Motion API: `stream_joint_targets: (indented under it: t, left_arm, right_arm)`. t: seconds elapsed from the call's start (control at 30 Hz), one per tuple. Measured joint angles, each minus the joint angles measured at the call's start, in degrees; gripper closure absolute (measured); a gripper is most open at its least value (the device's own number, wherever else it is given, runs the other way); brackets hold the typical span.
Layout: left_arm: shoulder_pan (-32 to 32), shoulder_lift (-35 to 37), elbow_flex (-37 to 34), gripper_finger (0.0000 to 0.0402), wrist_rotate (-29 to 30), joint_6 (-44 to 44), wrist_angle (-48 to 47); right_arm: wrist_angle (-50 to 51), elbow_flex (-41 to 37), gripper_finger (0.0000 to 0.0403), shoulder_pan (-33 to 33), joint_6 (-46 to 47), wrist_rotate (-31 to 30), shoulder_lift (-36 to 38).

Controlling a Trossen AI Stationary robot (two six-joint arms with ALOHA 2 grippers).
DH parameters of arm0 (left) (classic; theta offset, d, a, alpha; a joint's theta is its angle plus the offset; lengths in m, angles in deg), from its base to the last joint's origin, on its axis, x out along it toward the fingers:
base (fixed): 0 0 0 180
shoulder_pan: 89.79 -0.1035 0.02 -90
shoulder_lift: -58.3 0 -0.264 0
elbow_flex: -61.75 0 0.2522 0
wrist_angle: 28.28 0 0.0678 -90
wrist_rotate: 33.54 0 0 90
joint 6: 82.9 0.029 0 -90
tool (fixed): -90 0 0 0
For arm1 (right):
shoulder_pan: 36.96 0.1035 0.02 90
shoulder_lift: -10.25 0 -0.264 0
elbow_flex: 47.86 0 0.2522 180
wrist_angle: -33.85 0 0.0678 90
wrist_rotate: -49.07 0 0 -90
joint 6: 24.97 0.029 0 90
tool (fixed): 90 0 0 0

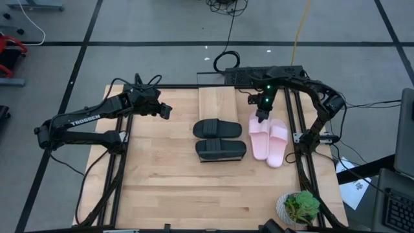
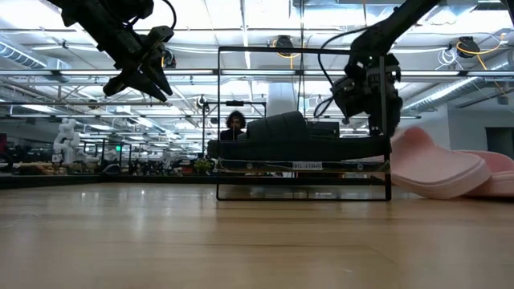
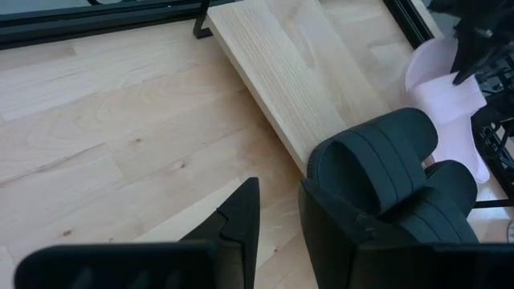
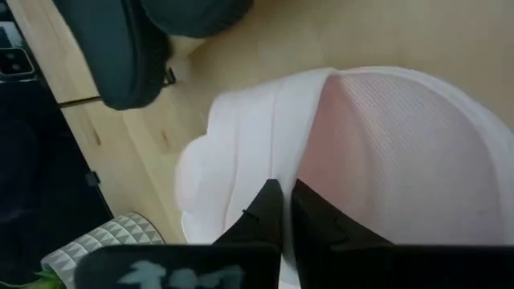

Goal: Pick and place slides into the shelf
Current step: Put the left pink slide on the shelf

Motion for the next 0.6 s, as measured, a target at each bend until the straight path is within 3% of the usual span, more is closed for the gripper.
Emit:
stream_joint_targets:
  t: [0.17,0.4,0.6]
  left_arm:
    - [0.0,0.0,0.0,0.0316,0.0,0.0,0.0]
    - [0.0,0.0,0.0,0.0316,-0.7,0.0,0.1]
    - [-0.1,0.0,0.0,0.0316,-2.6,0.0,0.2]
  right_arm:
    - [2.2,4.8,0.0402,-0.2,0.4,-0.7,0.0]
    - [4.9,13.3,0.0403,-0.9,3.1,-9.5,0.0]
    - [5.3,22.6,0.0403,-2.2,4.6,-10.3,0.0]
